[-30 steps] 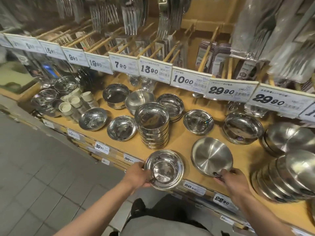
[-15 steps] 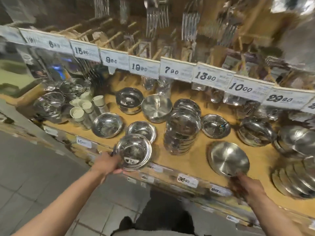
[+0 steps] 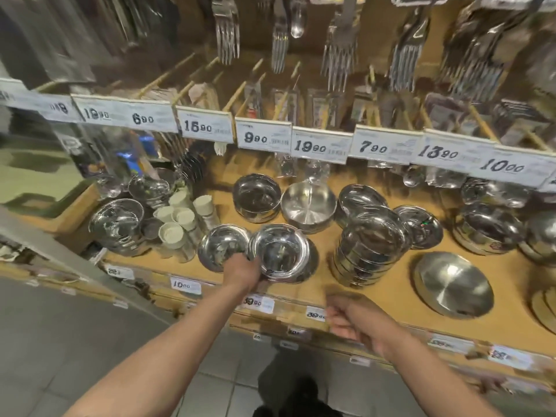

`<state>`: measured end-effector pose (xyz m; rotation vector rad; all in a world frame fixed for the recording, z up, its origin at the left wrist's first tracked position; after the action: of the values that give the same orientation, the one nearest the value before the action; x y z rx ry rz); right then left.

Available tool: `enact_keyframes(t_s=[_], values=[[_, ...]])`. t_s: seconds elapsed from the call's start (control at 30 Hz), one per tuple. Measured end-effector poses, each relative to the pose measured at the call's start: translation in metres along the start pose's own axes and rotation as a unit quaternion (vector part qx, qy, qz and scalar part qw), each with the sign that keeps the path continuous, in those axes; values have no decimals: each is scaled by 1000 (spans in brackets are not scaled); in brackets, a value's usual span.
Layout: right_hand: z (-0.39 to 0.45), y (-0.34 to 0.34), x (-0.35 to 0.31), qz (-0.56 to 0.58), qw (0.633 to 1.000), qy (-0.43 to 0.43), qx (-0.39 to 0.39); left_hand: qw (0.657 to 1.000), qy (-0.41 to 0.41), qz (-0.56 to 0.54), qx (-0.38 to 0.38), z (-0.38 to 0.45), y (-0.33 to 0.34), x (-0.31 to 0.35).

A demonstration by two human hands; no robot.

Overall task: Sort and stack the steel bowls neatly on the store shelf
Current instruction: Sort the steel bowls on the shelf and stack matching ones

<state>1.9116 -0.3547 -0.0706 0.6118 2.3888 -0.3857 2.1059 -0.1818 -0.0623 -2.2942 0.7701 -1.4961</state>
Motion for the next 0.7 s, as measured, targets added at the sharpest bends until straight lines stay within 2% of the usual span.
enact_keyframes(t_s=[0.1, 0.2, 0.3, 0.4, 0.57, 0.63, 0.7], values=[[15, 22, -29, -43, 996, -77, 16, 999, 10, 51, 10, 5, 10, 3], [26, 37, -45, -84, 989, -111, 52, 995, 19, 99, 9, 6, 16, 10], [39, 49, -48, -94, 986, -113, 80, 988, 24, 149, -20, 12, 23, 15], [46, 57, -46, -167, 970, -136, 115, 983, 14, 168, -72, 16, 26, 14], [55, 68, -52, -224, 949, -136, 175, 954, 30, 274, -117, 33, 21, 18], [56, 75, -55, -229, 946, -121, 194, 954, 64, 277, -98, 41, 14, 25], [56, 84, -54, -189, 958, -84, 199, 955, 128, 259, -63, 49, 6, 32]])
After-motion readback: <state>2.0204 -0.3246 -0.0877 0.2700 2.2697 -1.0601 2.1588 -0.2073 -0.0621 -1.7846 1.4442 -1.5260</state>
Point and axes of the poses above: each hand's wrist, its own z-axis towards the middle knuckle, its own y-axis out of the palm, x = y × z, the point moved 3 cm from there along z, towards the middle knuckle, and after that the axes turned 8 degrees about x, right-handed, at the moved point
